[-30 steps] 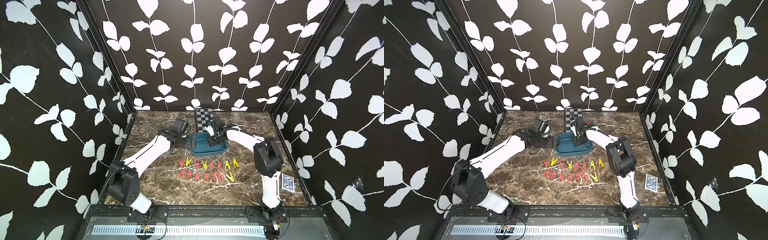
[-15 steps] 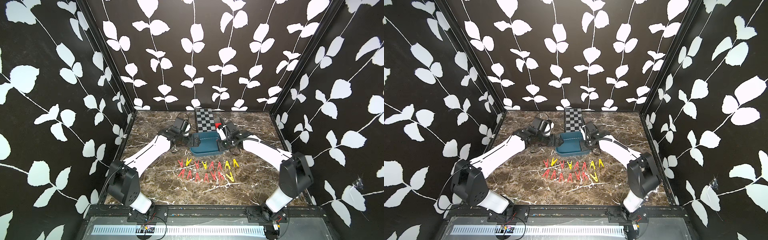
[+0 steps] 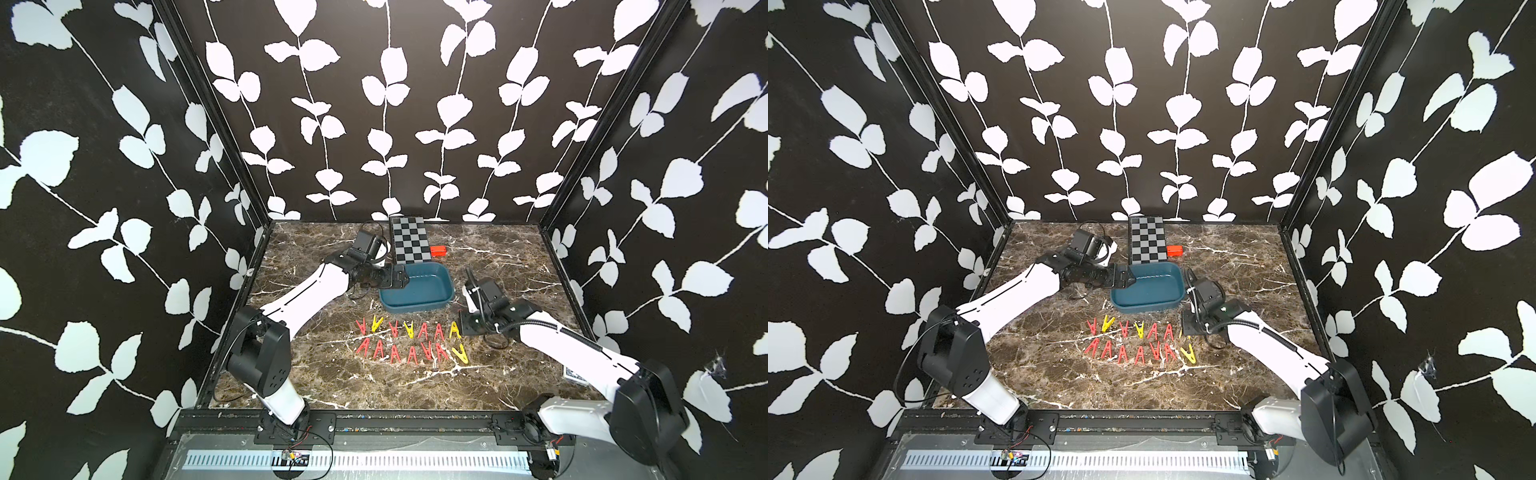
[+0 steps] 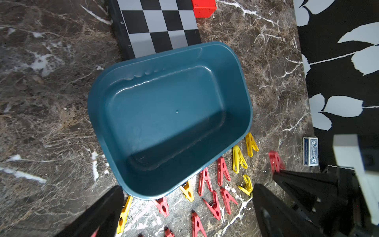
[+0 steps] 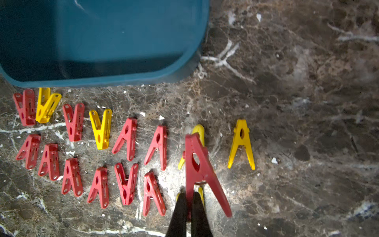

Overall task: Take the clothespins out of the storage box
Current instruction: Place the clothespin at the center of the board.

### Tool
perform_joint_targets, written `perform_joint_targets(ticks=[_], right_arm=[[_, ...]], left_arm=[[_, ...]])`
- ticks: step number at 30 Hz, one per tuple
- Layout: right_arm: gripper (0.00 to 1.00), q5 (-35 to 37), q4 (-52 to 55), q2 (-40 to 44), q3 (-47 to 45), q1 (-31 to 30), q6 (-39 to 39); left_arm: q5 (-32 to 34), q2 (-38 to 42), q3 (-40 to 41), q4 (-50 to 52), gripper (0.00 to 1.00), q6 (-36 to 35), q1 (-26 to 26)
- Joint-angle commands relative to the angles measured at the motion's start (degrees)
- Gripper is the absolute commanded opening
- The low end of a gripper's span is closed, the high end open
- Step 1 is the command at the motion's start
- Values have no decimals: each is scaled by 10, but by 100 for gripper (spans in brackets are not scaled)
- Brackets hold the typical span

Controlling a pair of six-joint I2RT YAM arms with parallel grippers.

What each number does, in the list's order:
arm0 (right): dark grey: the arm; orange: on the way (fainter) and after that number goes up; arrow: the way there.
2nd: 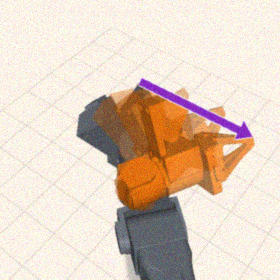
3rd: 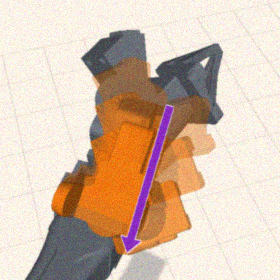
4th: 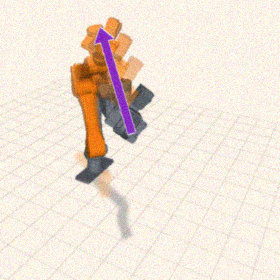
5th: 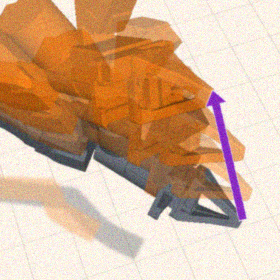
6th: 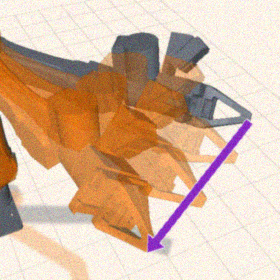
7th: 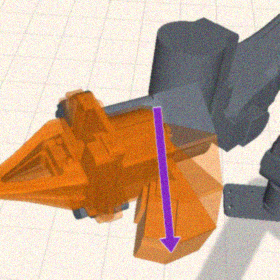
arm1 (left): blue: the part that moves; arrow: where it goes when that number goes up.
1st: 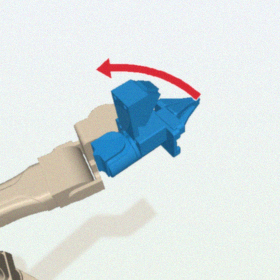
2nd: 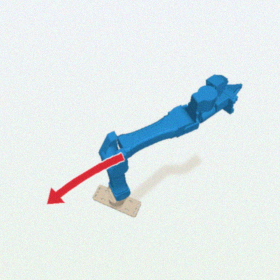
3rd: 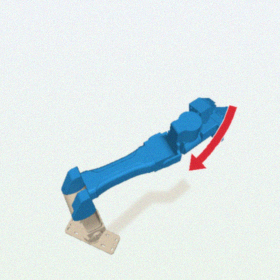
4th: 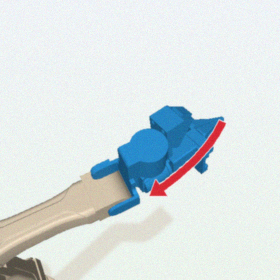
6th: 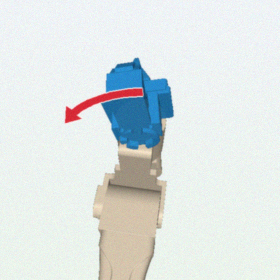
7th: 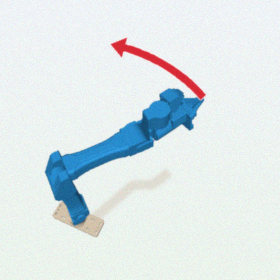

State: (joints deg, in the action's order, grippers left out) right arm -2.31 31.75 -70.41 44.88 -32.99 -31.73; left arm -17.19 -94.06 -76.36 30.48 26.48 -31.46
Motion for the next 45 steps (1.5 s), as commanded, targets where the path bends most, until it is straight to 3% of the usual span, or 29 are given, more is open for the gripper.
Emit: perform_joint_targets(ticks=[1,9,25,33,40,45], right_arm=[[0,14,4,30,-38,-11,-52],[0,20,-25,50,-121,-23,-89],[2,25,-65,12,-163,-26,-97],[25,31,-40,33,-151,-26,-98],[38,46,9,78,-111,-25,-88],[62,71,22,114,-65,-25,-71]], left_arm=[[-10,0,-17,-6,99,-7,-4],[-14,-3,-15,-6,99,-3,-4],[2,12,-9,12,99,-7,-4],[4,11,-7,13,99,-6,-4],[25,11,-10,23,99,-6,-4],[74,8,-13,49,99,-7,-2]])
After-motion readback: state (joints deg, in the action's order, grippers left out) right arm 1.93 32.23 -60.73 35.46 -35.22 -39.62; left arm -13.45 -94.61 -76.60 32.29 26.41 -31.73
